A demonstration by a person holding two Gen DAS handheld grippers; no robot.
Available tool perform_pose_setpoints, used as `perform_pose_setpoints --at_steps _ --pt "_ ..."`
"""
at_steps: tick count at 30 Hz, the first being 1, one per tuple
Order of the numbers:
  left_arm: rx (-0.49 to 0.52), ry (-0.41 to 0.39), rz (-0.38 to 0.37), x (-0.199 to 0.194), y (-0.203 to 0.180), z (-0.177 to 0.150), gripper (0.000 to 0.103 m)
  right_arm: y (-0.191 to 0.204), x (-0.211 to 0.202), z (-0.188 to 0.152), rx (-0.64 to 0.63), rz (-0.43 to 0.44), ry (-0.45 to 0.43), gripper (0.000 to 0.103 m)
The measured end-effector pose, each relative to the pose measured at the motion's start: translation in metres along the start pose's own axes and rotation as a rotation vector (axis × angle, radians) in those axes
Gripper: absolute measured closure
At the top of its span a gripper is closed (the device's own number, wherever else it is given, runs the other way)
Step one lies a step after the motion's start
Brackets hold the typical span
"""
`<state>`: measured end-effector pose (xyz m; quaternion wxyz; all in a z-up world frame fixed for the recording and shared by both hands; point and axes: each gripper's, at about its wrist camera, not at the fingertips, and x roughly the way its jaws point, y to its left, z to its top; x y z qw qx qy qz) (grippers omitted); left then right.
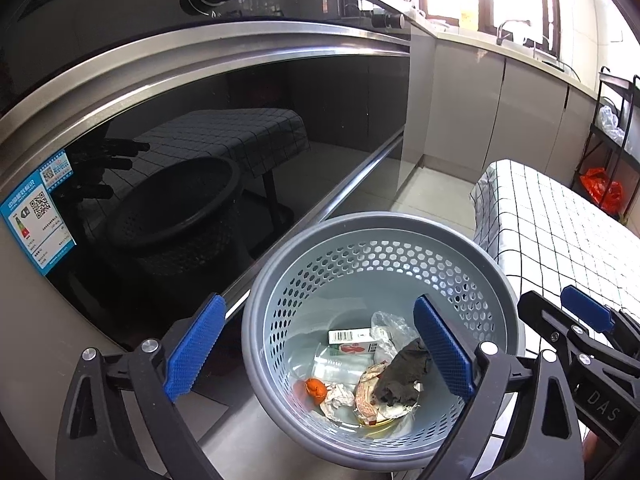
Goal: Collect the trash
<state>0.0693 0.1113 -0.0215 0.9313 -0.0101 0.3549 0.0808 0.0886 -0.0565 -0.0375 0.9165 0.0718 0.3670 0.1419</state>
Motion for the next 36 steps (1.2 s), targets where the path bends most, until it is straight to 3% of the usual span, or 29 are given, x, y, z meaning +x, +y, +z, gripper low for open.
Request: perform_pose_setpoints --at_steps 36 --pt "0.007 -0.034 0.021 -0.017 0.003 -0.005 0.007 0.003 -0.012 -0.008 0.02 -0.028 -0.018 0.033"
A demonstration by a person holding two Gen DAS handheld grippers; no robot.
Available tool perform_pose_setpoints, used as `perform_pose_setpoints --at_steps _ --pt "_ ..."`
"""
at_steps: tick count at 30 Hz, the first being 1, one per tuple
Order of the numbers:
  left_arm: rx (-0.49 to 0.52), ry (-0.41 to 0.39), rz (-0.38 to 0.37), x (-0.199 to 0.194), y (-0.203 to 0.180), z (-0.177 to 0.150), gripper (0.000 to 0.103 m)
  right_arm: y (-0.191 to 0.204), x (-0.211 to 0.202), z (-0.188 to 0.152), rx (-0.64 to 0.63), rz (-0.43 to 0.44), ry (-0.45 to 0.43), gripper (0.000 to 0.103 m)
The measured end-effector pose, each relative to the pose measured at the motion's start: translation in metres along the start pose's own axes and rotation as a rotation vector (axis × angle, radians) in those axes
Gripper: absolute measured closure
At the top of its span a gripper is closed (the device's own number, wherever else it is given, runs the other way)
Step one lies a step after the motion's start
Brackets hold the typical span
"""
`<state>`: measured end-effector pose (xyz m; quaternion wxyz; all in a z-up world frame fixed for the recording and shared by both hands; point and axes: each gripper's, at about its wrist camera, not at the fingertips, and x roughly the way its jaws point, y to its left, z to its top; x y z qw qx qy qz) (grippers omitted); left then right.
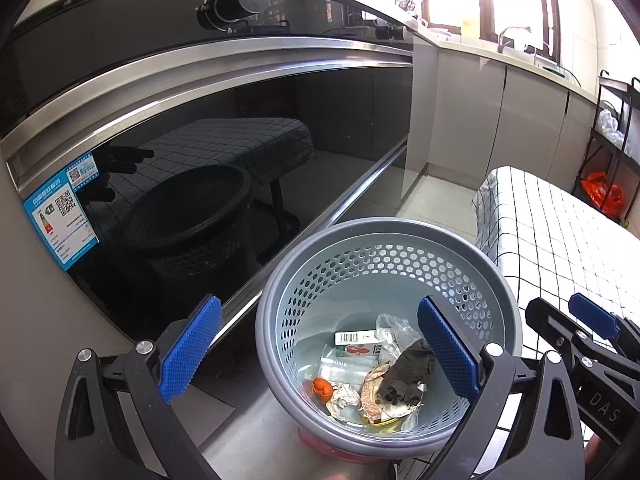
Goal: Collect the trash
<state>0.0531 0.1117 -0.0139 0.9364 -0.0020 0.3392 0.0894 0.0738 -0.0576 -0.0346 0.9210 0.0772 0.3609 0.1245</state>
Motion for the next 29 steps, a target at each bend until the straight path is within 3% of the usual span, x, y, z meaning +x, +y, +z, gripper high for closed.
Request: perform_pose_setpoints --at_steps 29 --pt "0.008 -0.001 0.004 -0.0013 -0.0001 0.0005 0.006 0.002 0.0016 -0.0006 -0.003 0.006 0.001 0.033"
